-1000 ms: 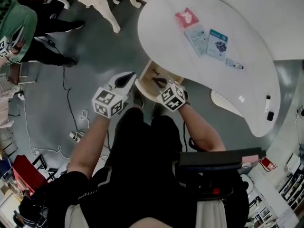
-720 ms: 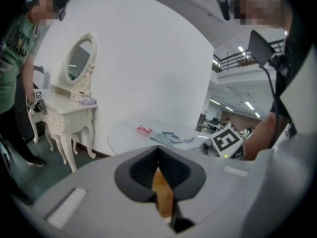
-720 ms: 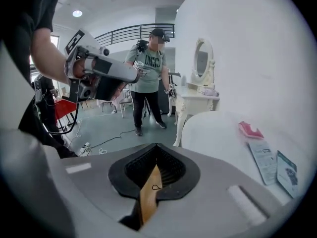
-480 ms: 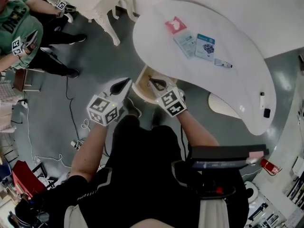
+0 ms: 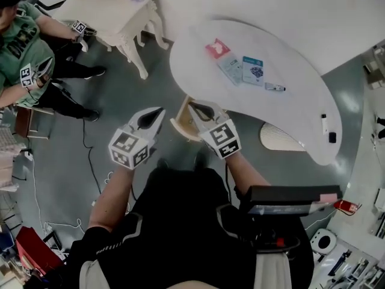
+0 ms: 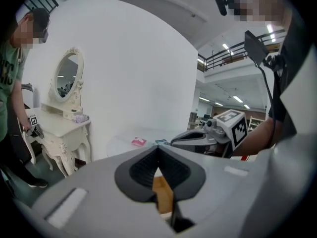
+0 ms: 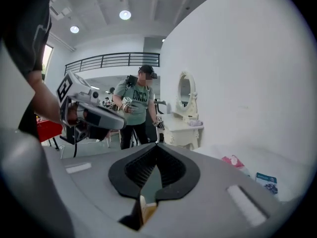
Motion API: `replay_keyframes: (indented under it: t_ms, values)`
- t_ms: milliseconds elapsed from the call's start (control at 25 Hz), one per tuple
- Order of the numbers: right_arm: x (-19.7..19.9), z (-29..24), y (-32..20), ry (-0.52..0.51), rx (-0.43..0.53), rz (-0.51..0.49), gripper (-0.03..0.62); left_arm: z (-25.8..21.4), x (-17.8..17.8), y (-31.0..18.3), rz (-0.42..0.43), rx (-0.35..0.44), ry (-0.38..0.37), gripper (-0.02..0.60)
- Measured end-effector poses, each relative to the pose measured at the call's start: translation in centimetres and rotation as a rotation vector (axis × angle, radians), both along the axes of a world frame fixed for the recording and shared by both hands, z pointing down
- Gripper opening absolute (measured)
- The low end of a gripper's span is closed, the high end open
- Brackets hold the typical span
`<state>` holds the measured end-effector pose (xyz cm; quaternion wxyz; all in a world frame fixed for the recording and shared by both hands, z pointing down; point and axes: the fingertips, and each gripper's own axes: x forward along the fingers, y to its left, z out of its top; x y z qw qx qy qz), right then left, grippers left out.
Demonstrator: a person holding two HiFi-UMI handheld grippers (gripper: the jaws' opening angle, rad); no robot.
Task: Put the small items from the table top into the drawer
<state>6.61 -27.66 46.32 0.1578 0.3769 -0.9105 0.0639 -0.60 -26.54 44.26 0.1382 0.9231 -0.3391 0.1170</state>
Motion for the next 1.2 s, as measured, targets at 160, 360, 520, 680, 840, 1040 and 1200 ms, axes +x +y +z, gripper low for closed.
replay_keyframes:
  t_ms: [160,360,520,680,840,1040,1200]
  values:
    - [-0.3,-3.6,0.1,-0.101,0.029,0.072,0.003,-2.4,-1.4,0.0,0.009,0.034,0.047,0.000]
    - [-0.5,-6.7,1.3,-0.153,0.058,0.109,0.002,-4.7,-2.5,0.6,0.014,0.085,0.077,0.000]
    - [0.0,-8.3,2.1,-0.158,0.074,0.144,0.002,-6.3,-2.3,1.6,0.055,0.071,0.142,0.000]
    - [0.2,-9.1,2.6,-0.124,0.088,0.153,0.001,-6.6,-1.4,2.3,0.082,0.068,0.158,0.001]
    - [0.1,-10.0,2.8,-0.099,0.116,0.156,0.000,-7.1,-0.6,2.7,0.105,0.059,0.179,0.000]
    - [0.1,-10.3,2.9,-0.104,0.110,0.173,0.000,-7.7,-0.2,2.8,0.128,0.093,0.158,0.000]
    - [0.2,-10.5,2.9,-0.105,0.112,0.184,0.000,-8.0,-0.6,2.4,0.125,0.100,0.162,0.000]
